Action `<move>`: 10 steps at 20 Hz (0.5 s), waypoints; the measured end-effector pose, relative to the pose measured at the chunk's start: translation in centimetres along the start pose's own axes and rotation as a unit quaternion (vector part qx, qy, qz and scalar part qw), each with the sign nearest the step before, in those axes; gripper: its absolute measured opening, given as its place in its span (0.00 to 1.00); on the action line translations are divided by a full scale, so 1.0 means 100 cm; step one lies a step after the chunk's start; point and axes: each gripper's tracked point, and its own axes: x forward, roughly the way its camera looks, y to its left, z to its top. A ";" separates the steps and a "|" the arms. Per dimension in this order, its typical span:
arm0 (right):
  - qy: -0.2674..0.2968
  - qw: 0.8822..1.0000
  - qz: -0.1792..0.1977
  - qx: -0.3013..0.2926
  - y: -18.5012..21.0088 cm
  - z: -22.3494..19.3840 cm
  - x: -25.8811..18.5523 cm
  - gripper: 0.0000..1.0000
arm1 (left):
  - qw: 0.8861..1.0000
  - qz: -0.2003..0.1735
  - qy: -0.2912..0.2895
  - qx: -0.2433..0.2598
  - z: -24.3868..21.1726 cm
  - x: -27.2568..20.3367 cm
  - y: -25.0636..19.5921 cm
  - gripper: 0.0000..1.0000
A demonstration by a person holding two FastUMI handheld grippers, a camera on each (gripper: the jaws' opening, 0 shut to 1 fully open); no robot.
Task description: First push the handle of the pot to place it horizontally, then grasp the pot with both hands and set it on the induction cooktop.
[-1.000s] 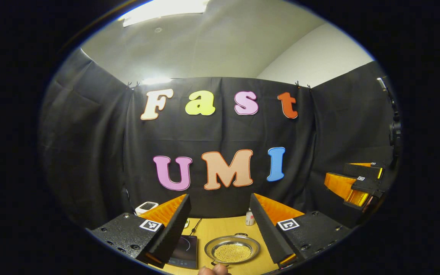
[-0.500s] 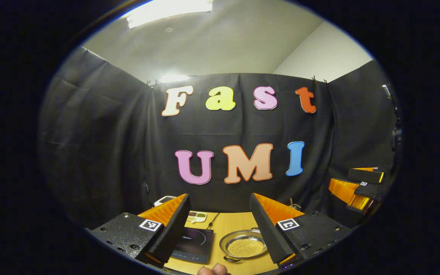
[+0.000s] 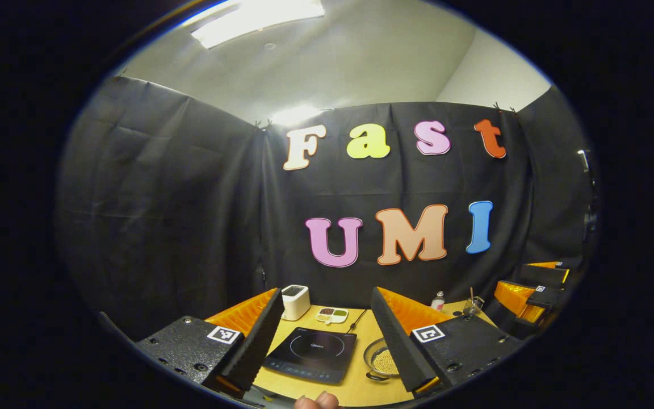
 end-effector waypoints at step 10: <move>0.053 0.998 -0.041 -0.001 0.054 -0.051 0.059 0.29 | 0.998 -0.059 -0.023 0.006 -0.015 0.080 0.043 0.94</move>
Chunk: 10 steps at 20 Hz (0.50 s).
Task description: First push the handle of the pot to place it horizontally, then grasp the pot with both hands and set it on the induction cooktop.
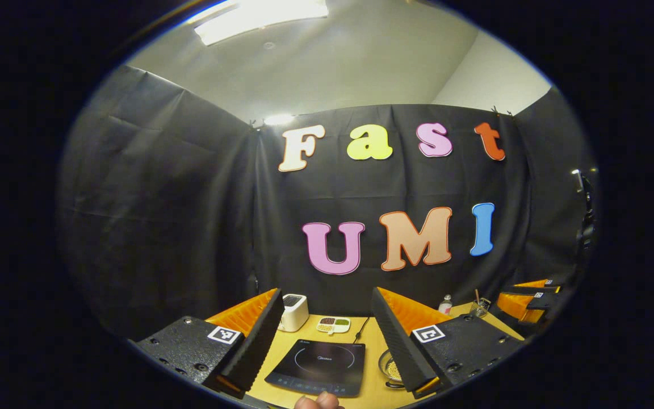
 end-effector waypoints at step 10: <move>0.140 0.985 -0.077 0.057 0.051 -0.121 0.056 0.08 | 0.993 -0.119 -0.006 0.002 -0.039 0.065 0.042 0.93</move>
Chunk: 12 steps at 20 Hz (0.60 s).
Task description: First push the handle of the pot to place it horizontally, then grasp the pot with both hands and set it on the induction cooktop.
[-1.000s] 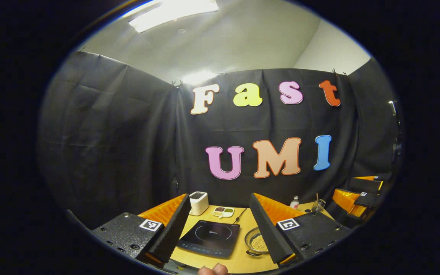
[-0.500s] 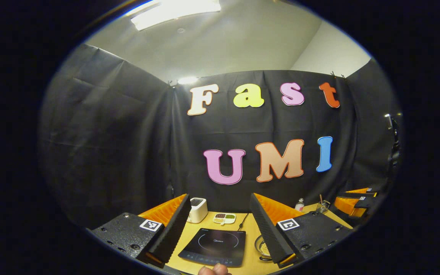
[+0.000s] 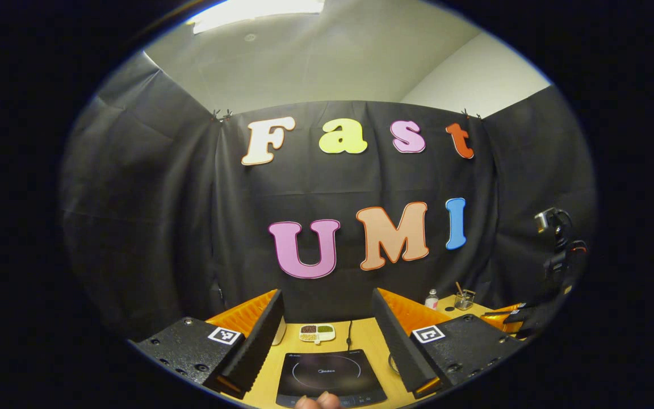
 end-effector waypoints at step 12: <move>0.150 0.989 -0.009 0.013 -0.013 -0.115 0.018 0.04 | 0.998 0.022 0.048 -0.019 -0.041 0.010 0.029 0.93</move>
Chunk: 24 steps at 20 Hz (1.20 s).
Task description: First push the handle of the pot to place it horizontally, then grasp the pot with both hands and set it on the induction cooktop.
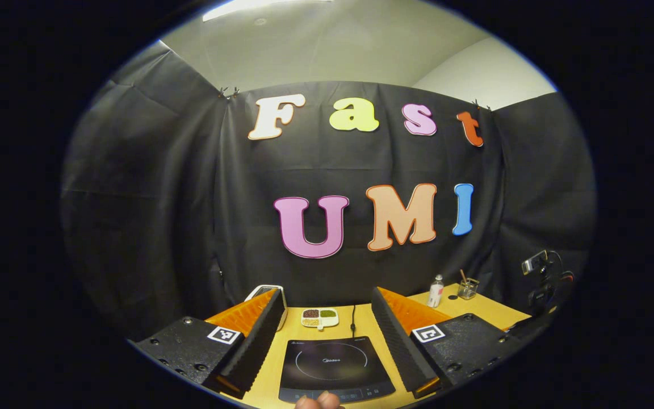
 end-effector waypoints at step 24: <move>0.159 0.983 -0.081 0.052 -0.006 -0.118 0.080 0.03 | 0.998 -0.062 0.022 -0.019 -0.052 0.116 0.025 0.95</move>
